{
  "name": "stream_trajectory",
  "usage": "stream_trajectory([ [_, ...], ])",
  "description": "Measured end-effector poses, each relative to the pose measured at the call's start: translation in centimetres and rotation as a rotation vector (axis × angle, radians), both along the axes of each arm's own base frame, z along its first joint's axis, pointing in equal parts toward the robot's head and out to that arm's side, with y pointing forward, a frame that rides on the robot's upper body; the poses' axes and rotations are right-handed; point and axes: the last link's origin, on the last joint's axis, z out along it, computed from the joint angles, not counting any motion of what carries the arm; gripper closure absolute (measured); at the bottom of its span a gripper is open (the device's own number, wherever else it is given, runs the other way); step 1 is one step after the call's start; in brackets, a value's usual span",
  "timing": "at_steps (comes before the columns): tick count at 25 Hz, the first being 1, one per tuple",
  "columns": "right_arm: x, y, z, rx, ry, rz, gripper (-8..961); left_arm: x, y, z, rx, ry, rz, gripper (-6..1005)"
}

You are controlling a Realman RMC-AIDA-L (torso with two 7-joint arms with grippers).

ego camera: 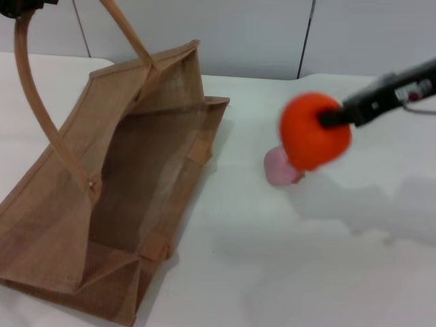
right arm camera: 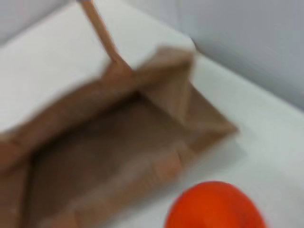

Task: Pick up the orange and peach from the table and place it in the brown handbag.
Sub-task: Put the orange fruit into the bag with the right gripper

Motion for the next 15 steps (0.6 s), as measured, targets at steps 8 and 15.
stream_trajectory([
  [8,-5.6,-2.5,-1.3,-0.059,0.106,0.182,878,0.4,0.3,-0.2,-0.007,-0.004,-0.014,879],
  [15,-6.6,-2.6,-3.8,-0.073,0.093,0.226,893,1.6,0.8,-0.5,-0.011,0.009,-0.046,879],
])
